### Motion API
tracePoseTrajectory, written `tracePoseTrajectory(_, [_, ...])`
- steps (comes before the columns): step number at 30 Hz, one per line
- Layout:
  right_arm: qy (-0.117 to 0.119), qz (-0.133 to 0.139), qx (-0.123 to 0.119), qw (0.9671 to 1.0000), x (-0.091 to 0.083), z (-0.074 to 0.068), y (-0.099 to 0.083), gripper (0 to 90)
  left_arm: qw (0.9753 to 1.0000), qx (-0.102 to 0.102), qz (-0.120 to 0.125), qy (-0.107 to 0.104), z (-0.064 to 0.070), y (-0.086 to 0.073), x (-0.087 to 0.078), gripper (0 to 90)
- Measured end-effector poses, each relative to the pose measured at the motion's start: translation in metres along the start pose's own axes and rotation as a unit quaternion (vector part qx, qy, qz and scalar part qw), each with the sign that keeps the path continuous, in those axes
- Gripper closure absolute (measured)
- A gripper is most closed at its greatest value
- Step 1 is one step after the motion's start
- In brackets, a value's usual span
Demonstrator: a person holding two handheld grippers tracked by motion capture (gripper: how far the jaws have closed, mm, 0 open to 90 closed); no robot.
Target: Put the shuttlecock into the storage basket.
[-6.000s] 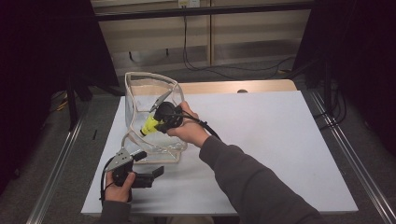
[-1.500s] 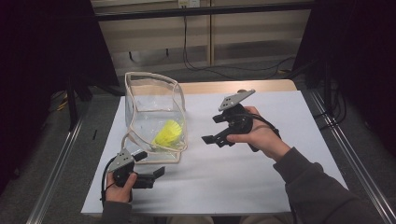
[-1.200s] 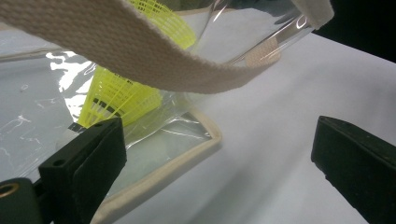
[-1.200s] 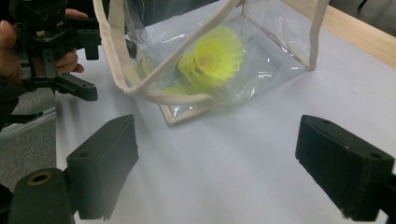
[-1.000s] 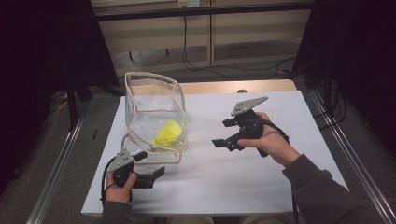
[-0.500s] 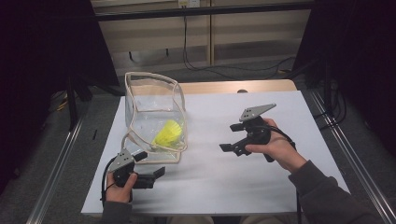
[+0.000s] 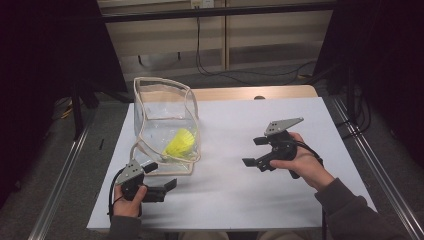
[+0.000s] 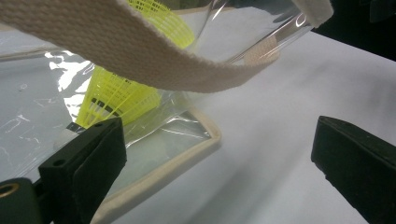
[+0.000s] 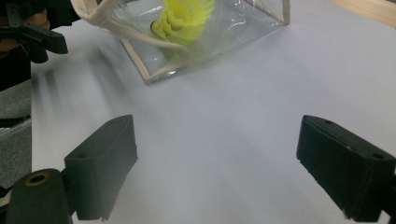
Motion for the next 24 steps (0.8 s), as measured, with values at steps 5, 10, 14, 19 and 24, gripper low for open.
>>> tracePoseTrajectory(5, [-0.004, 0.0, 0.005, 1.0, -0.002, 0.003, -0.009, 11.8, 1.0, 0.0, 0.0, 0.0, 0.0, 0.0, 0.0, 3.4])
tracePoseTrajectory(10, [-0.007, 0.001, 0.007, 1.0, -0.005, 0.005, -0.016, 11.6, 1.0, -0.001, 0.0, 0.0, 0.0, 0.0, 0.0, 3.4])
tracePoseTrajectory(14, [-0.009, 0.002, 0.008, 0.9999, -0.007, 0.006, -0.022, 11.5, 1.0, 0.0, 0.0, 0.0, 0.0, 0.0, 0.0, 3.4])
tracePoseTrajectory(19, [-0.012, 0.005, 0.012, 0.9998, -0.009, 0.007, -0.029, 11.1, 1.0, -0.001, 0.001, 0.0, 0.0, 0.0, 0.0, 3.4])
tracePoseTrajectory(24, [-0.015, 0.009, 0.014, 0.9997, -0.013, 0.009, -0.036, 10.7, 1.0, -0.001, 0.0, 0.0, 0.0, 0.0, 0.0, 3.4])
Point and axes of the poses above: each handheld gripper's, and its own axes: x roughly forward along the jaws, y roughly out of its top, z roughly to its right, the point moved 5 cm from there along x, roughly forward along the jaws, and after that the axes turned 14 degrees about y, right-handed, at the moved point
